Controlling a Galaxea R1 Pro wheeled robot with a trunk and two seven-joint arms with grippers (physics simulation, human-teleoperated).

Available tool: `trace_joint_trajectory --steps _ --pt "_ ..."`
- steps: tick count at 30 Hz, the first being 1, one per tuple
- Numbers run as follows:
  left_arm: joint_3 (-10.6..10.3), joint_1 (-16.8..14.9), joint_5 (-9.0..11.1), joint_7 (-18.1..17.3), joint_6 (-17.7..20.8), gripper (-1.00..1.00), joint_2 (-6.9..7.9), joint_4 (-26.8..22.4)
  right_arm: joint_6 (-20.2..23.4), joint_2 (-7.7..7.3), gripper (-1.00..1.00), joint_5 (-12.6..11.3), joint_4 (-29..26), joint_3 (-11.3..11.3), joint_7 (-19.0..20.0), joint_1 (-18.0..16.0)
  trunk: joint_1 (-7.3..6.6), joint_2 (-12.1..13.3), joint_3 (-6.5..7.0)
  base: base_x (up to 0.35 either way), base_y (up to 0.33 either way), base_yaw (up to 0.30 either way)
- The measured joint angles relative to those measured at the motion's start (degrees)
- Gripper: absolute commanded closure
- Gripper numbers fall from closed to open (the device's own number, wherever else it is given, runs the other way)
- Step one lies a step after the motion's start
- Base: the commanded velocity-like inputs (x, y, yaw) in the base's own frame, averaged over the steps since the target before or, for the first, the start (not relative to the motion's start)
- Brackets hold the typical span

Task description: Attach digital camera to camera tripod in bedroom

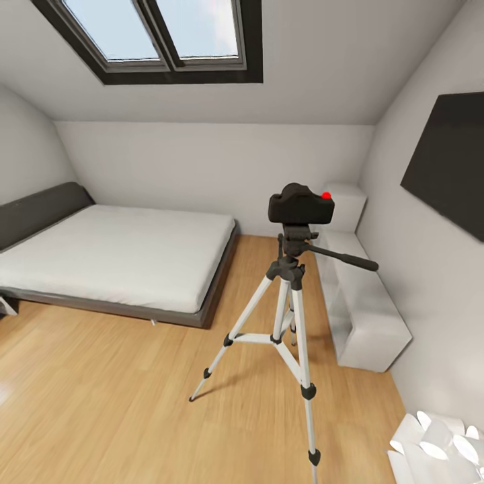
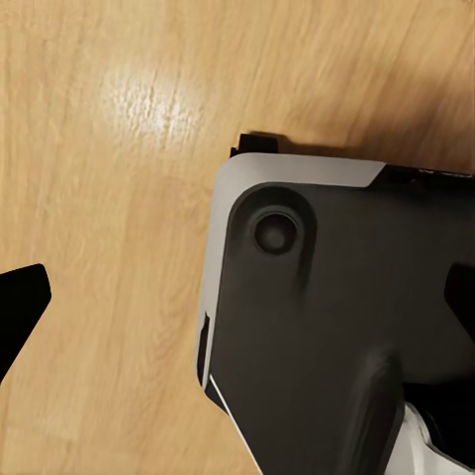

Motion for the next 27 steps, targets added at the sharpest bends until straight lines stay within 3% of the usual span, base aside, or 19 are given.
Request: trace_joint_trajectory --steps 27 --pt "0.00 0.01 0.00 0.00 0.00 -1.00 0.00 0.00 -0.49 -0.04 -1.00 0.14 0.07 0.05 0.00 0.00 0.00 0.01 2.50 0.000 0.000 0.000"
